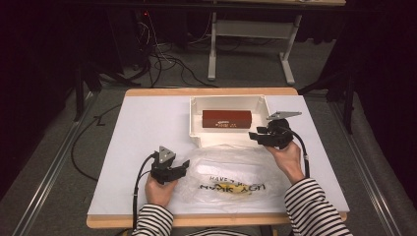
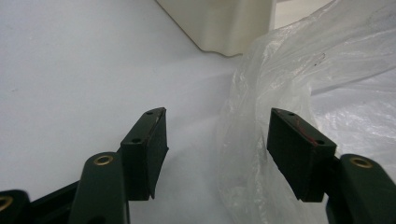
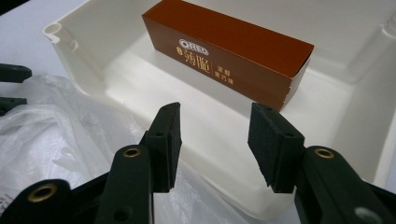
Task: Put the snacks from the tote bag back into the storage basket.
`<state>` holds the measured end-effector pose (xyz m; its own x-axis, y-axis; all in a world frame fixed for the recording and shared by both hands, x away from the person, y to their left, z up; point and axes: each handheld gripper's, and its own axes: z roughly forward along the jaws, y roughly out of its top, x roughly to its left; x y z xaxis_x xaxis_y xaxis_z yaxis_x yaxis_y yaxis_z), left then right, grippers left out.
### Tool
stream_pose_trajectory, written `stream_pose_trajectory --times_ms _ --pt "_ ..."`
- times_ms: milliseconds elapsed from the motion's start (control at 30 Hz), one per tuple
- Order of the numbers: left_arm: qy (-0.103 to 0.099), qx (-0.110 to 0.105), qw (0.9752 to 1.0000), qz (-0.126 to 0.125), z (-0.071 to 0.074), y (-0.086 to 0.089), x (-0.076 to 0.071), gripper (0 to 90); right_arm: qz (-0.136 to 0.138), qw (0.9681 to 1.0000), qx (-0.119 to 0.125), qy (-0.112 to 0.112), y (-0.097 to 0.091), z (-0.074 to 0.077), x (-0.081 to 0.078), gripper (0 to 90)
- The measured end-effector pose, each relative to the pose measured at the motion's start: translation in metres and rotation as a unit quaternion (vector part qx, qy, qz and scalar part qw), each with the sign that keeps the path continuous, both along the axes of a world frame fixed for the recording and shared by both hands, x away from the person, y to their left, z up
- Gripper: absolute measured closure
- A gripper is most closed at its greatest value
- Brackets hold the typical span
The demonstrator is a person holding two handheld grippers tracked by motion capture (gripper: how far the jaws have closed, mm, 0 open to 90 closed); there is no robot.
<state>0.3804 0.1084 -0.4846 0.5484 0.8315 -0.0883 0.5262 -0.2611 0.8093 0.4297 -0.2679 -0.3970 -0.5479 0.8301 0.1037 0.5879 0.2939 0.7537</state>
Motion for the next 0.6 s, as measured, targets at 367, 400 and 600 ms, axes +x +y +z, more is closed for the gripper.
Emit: stream_pose_trajectory --times_ms 367,400,600 --pt "-0.002 -0.003 1.0 -0.001 0.0 0.0 -0.001 38.5 0.012 0.9998 0.016 -0.007 -0.005 0.004 -0.013 42.0" --pt "-0.003 -0.003 1.0 -0.001 0.0 0.0 -0.001 38.5 0.008 0.9998 0.015 -0.007 -0.006 0.004 -0.014 40.8" --pt "-0.004 0.0 1.0 -0.002 0.0 0.0 -0.001 38.5 0.0 0.9997 0.021 -0.012 -0.011 0.002 -0.022 41.1"
